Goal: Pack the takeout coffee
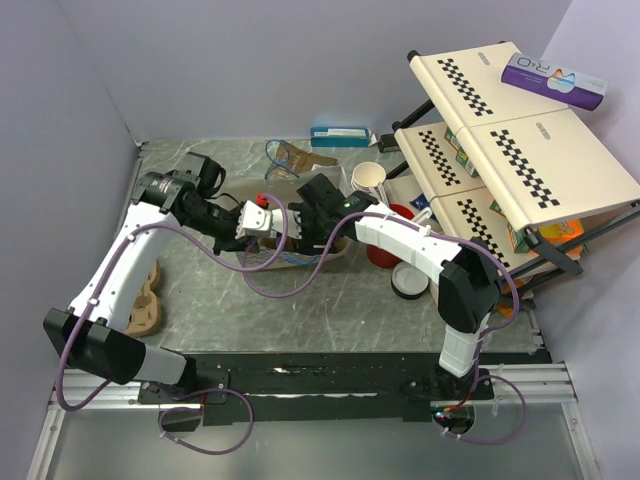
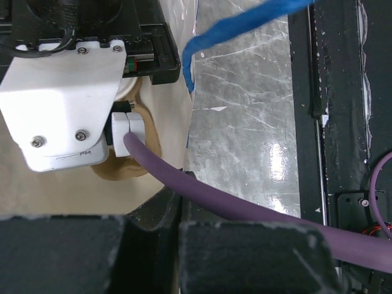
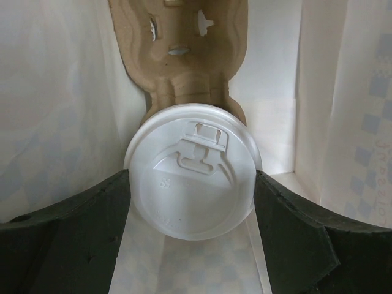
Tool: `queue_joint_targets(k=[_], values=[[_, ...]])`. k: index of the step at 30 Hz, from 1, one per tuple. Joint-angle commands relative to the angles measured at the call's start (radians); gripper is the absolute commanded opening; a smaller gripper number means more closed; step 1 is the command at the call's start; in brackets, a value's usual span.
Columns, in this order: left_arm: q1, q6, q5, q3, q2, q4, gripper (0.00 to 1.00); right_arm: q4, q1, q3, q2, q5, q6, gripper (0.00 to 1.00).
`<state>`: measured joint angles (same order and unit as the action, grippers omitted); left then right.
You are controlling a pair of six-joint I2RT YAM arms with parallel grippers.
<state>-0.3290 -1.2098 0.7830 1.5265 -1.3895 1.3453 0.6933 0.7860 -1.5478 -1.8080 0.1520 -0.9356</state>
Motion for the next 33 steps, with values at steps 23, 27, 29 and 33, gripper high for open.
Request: queue_joint_targets(k=[23,27,29,33], values=[[0.004,0.148,0.096,0.19,-0.098,0.031,0.01,-0.072,0.007,-0.057,0.045,-0.032,-0.005,0.39],[0.005,0.141,0.096,0.175,-0.094,0.029,0.01,-0.028,0.006,-0.07,0.067,-0.008,0.021,0.57],[0.005,0.136,0.091,0.166,-0.092,0.029,0.01,-0.006,0.007,-0.089,0.081,0.004,0.029,0.63],[0.005,0.118,0.081,0.149,-0.089,0.028,0.01,0.052,0.006,-0.138,0.093,0.03,0.079,0.99]])
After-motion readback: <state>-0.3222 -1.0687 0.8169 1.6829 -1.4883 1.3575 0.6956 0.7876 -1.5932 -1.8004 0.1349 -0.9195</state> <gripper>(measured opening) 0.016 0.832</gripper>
